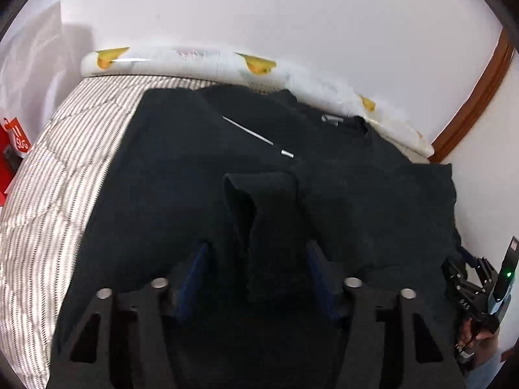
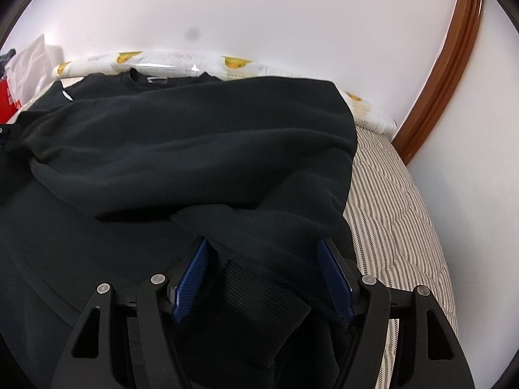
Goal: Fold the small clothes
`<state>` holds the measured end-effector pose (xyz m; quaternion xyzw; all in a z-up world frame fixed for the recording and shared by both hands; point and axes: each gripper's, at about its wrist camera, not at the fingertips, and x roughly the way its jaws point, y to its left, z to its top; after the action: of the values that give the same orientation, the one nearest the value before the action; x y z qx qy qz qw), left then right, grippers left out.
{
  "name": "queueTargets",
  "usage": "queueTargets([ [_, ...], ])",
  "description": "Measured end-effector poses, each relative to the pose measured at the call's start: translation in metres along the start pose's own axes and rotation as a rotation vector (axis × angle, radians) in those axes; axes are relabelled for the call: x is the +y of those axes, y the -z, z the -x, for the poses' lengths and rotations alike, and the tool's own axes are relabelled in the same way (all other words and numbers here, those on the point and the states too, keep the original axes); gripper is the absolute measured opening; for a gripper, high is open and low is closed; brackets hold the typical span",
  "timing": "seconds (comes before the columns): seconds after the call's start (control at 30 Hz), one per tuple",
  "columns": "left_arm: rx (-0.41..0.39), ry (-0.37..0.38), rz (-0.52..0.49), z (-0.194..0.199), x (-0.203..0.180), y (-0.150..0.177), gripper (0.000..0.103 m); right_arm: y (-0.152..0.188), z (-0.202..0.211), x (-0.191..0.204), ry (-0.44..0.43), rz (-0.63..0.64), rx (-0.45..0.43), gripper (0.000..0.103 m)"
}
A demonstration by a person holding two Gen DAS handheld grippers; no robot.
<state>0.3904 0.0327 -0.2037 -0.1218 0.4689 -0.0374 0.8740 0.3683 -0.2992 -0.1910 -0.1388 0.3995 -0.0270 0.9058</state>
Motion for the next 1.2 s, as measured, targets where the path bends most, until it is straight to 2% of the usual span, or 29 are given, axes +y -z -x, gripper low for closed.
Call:
queueTargets([
  [0.07, -0.004, -0.001, -0.014, -0.004, -0.004, 0.001, 0.042, 0.000, -0.003, 0.002, -0.003, 0.012, -0.007, 0.057],
  [0.1, -0.008, -0.004, -0.017, -0.003, -0.005, 0.002, 0.032, -0.001, -0.003, 0.004, -0.007, 0.023, -0.014, 0.049],
  [0.13, -0.011, -0.020, -0.023, -0.003, -0.007, 0.000, 0.018, -0.001, -0.003, 0.005, -0.008, 0.030, -0.018, 0.038],
  [0.17, -0.017, -0.036, -0.028, -0.001, -0.007, -0.001, 0.010, -0.002, -0.003, 0.006, -0.008, 0.042, -0.023, 0.031],
  [0.2, -0.028, -0.029, -0.030, 0.003, -0.007, -0.003, 0.007, -0.003, 0.001, 0.007, -0.013, 0.054, -0.035, 0.022],
  [0.23, -0.037, -0.017, -0.024, 0.007, -0.006, -0.005, 0.006, -0.004, 0.006, 0.005, -0.022, 0.053, -0.048, 0.017],
  [0.33, -0.085, 0.008, -0.003, 0.026, -0.001, -0.014, 0.006, -0.006, 0.034, -0.007, -0.078, 0.027, -0.137, 0.017],
  [0.43, -0.139, 0.023, 0.000, 0.048, 0.002, -0.019, 0.006, -0.005, 0.056, -0.015, -0.103, 0.034, -0.188, 0.017],
  [0.57, -0.172, 0.064, 0.028, 0.068, 0.005, -0.026, 0.006, 0.002, 0.054, -0.012, -0.107, 0.069, -0.143, 0.018],
  [0.67, -0.182, 0.082, 0.030, 0.078, 0.001, -0.029, 0.006, 0.007, 0.044, -0.010, -0.087, 0.055, -0.073, 0.024],
  [0.77, -0.179, 0.078, 0.006, 0.082, -0.006, -0.026, 0.006, 0.009, 0.056, -0.006, -0.089, 0.043, -0.108, 0.027],
  [0.83, -0.182, 0.066, 0.000, 0.083, -0.008, -0.025, 0.006, 0.007, 0.061, 0.001, -0.101, 0.065, -0.131, 0.033],
  [0.9, -0.181, 0.073, 0.011, 0.083, -0.008, -0.025, 0.006, 0.003, 0.061, 0.011, -0.114, 0.095, -0.144, 0.035],
  [1.0, -0.182, 0.073, 0.017, 0.086, -0.006, -0.024, 0.006, -0.002, 0.048, 0.027, -0.085, 0.165, -0.131, 0.035],
  [1.07, -0.182, 0.071, 0.016, 0.086, -0.006, -0.024, 0.006, -0.004, 0.033, 0.034, -0.078, 0.199, -0.091, 0.035],
  [1.1, -0.184, 0.071, 0.015, 0.087, -0.006, -0.024, 0.006, -0.005, 0.029, 0.034, -0.074, 0.201, -0.080, 0.030],
  [1.13, -0.187, 0.070, 0.015, 0.087, -0.006, -0.025, 0.006, -0.006, 0.025, 0.032, -0.081, 0.196, -0.079, 0.004],
  [1.2, -0.191, 0.067, 0.017, 0.088, -0.005, -0.026, 0.006, -0.006, 0.027, 0.026, -0.108, 0.181, -0.086, 0.002],
])
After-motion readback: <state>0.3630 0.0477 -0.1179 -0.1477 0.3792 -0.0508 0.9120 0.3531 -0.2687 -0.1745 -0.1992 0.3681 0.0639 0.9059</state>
